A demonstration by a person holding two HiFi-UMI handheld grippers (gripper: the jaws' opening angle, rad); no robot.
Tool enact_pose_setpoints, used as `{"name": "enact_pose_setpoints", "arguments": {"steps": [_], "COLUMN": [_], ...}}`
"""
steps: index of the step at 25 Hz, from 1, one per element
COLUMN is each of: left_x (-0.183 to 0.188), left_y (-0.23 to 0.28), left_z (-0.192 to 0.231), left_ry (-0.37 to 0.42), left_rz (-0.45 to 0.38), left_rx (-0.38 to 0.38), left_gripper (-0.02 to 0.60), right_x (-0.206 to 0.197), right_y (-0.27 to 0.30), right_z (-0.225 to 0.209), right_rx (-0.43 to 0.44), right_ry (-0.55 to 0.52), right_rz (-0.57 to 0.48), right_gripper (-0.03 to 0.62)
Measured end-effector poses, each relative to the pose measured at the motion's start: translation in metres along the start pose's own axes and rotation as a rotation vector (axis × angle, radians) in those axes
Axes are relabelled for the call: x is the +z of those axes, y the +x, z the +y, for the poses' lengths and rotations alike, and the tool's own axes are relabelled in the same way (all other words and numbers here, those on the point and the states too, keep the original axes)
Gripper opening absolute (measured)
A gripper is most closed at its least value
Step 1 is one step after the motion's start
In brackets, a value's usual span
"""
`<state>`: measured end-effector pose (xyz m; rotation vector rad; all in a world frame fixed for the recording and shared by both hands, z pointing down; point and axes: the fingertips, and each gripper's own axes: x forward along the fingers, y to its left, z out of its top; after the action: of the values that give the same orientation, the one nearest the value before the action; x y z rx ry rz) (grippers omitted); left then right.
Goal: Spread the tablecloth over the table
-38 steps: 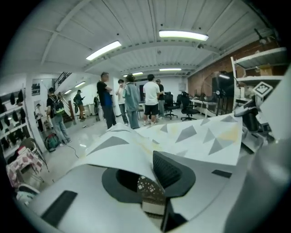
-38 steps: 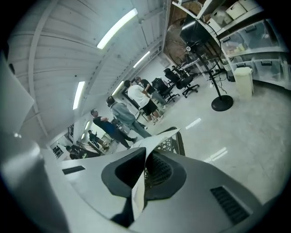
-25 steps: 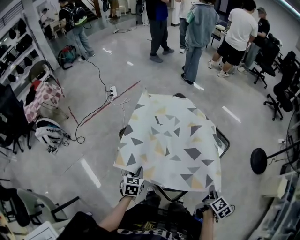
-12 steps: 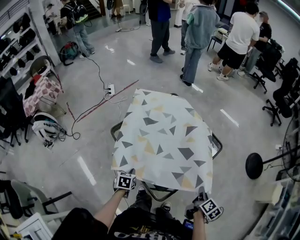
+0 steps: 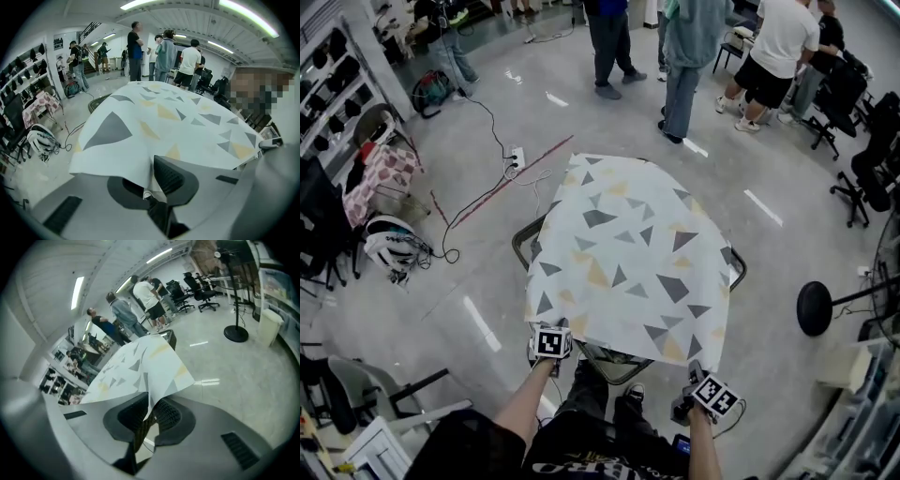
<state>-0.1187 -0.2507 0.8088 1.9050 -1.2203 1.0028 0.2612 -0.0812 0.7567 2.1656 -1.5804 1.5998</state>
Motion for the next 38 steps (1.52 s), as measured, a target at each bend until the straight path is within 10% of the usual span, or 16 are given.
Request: {"name": "enact_pose_setpoints", "arguments": {"steps": [4, 8, 20, 38], "left_x": [-0.001, -0.017, -0.034, -0.002], "left_y": [0.001, -0.003, -0.042, -0.212], "left_z": [0.001, 0.002, -0.053, -0.215], "left_ry": [-0.08, -0.131, -0.012, 0.23], "left_rz": [-0.005, 0.033, -0.06, -0.452], "left_rx": [0.029, 0.044, 0.015, -0.166], "left_gripper": [0.065, 0.243, 0.258, 0.204], "right_x": [-0.012, -0.026, -0.009, 0.026], "right_y": [0.011, 0.009, -0.019, -0.137], "right_z": [-0.011, -0.031, -0.019, 0.106], "right_rx": [-0.037, -0.057, 0.088, 0.584], "right_ry": [-0.075, -0.005, -0.139, -0.5], "right_rz": [0.09, 0.132, 0.103, -0.009], "right_gripper": [0.216, 0.295, 0.267, 0.175]}}
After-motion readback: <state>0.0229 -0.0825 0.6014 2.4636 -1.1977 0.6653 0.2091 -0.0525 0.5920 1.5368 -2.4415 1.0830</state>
